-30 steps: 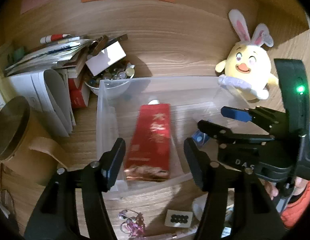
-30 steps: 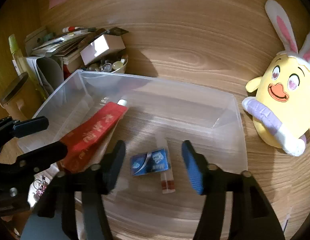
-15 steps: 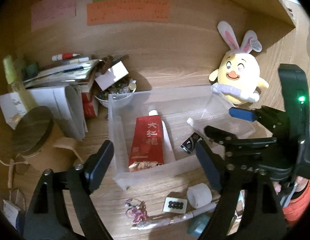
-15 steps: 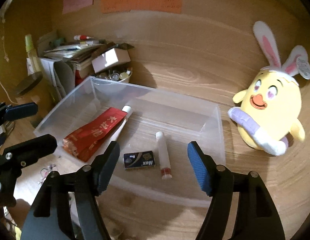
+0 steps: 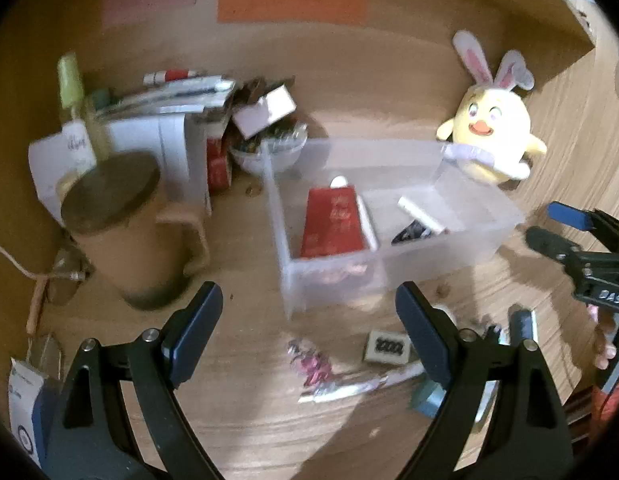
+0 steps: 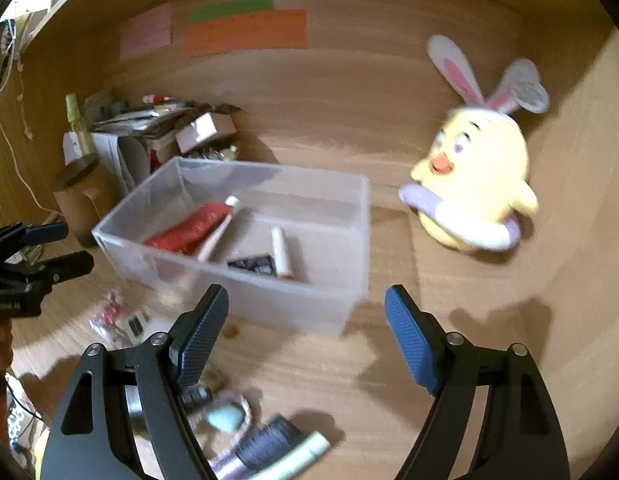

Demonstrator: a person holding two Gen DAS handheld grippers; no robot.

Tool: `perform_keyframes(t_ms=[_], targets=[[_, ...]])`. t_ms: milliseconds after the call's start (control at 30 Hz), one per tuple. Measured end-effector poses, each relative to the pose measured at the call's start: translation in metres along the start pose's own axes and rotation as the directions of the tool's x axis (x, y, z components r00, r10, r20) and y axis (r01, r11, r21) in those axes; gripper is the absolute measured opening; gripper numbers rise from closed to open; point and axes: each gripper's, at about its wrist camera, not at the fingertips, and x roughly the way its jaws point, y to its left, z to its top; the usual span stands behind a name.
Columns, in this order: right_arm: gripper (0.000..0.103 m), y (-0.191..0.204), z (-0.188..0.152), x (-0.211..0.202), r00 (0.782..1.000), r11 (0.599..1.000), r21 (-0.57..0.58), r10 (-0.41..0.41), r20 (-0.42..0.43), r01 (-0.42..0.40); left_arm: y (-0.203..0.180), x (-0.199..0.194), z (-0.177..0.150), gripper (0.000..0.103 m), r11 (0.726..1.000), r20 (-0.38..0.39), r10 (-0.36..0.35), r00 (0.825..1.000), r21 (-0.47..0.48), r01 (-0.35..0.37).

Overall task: Organize objects
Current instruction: 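Move both tools back toward the remaining items on the desk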

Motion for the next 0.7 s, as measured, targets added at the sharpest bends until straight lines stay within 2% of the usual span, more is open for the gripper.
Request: perform_keyframes(t_ms=[267,533,633,700], targets=[[0.078,-0.017,-0.046,-0.013,0.997,0.997,0.06,-0.048,-0.053,0.051,0.003,0.013,-0.027,0.089,1.0,-0.076,-0.009,0.997,-0.007,0.009],[0.078,-0.028,-0.081,-0.022,0.993,0.988,0.149,-0.023,-0.115,0.04,-0.01,0.019,-0.043,0.089,0.999,-0.1,-0.002,0.995,0.048,0.007],[0.078,-0.029,-0.092,-0.022,0.99,0.984,0.179,0.004,-0.138,0.021,-0.005,0.026,-0.044,0.089,1.0,-0.12,0.006,0.993,0.031,-0.002],[0.078,-0.027,-0.097,-0.022,0.989,0.981,0.196,0.031,-0.148,-0.001,-0.001,0.03,-0.044,0.085,1.0,-0.129,0.005,0.992,0.011,-0.004]])
